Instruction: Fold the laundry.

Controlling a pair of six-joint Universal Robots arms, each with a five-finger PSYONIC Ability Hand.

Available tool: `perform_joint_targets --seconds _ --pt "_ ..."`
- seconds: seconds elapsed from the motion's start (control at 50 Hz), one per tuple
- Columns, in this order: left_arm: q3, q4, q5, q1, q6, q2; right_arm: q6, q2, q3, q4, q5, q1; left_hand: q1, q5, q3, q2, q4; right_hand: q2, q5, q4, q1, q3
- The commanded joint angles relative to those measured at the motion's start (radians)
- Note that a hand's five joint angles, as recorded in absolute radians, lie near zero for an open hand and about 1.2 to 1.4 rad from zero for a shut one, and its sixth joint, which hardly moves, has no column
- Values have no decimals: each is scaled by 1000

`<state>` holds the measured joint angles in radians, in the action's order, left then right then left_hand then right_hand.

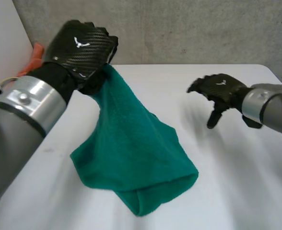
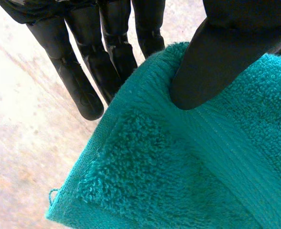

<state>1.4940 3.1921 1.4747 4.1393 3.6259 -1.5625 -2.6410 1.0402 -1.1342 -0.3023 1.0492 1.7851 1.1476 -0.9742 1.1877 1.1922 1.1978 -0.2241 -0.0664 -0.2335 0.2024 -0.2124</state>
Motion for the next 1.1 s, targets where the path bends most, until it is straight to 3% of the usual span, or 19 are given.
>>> perform_joint_targets --seconds 0.02,0.2,0.44,0.5,0.52,0.54,0.58,0.66,0.68,0.72,0.76,0.84,0.96,1.1 --pt "45 -43 -5 -2 94 97 113 -250 316 -208 -195 16 249 -248 209 204 198 50 66 59 -28 38" --pt "74 -52 -5 -1 99 147 130 -523 577 -466 -213 146 249 -248 209 204 198 50 66 59 -28 38" --pt "51 -40 -8 10 100 133 -40 -583 600 -472 -274 227 249 -248 209 204 198 50 66 59 -28 38" --pt "37 -32 -10 12 100 124 -76 -586 623 -472 -294 227 249 -248 209 204 198 -443 -426 -434 465 -455" --pt "25 -23 -8 15 100 108 -92 -586 651 -468 -296 227 249 -248 209 204 198 -846 -829 -837 868 -858" --pt "16 -17 -8 15 100 99 -99 -588 671 -463 -290 227 249 -248 209 204 198 -1100 -1083 -1091 1122 -1112" --pt "-7 -3 -8 18 100 75 -117 -589 730 -451 -278 227 249 -248 209 204 198 -1172 -1155 -1163 1194 -1184" --pt "-86 55 -7 35 100 9 -200 -579 937 -359 -155 217 249 -248 209 204 198 -1172 -1155 -1163 1194 -1184" --pt "-131 84 -5 50 100 -23 -253 -568 1018 -292 -73 214 249 -248 209 204 198 -1172 -1155 -1163 1194 -1184" --pt "-182 113 -4 70 100 -56 -298 -546 1080 -215 10 208 249 -248 209 204 198 -1172 -1155 -1163 1194 -1184" --pt "-260 155 4 100 99 -100 -371 -493 1120 -102 108 192 249 -248 209 204 198 -1172 -1155 -1163 1194 -1184" --pt "-368 236 12 137 96 -151 -412 -355 1084 15 208 163 249 -248 209 204 198 -1172 -1155 -1163 1194 -1184" --pt "-406 336 12 141 94 -171 -398 -191 921 83 232 149 249 -248 209 204 198 -1172 -1155 -1163 1194 -1184" --pt "-258 358 -4 141 94 -168 -274 36 501 72 232 135 249 -248 209 204 198 -1172 -1155 -1163 1194 -1184"
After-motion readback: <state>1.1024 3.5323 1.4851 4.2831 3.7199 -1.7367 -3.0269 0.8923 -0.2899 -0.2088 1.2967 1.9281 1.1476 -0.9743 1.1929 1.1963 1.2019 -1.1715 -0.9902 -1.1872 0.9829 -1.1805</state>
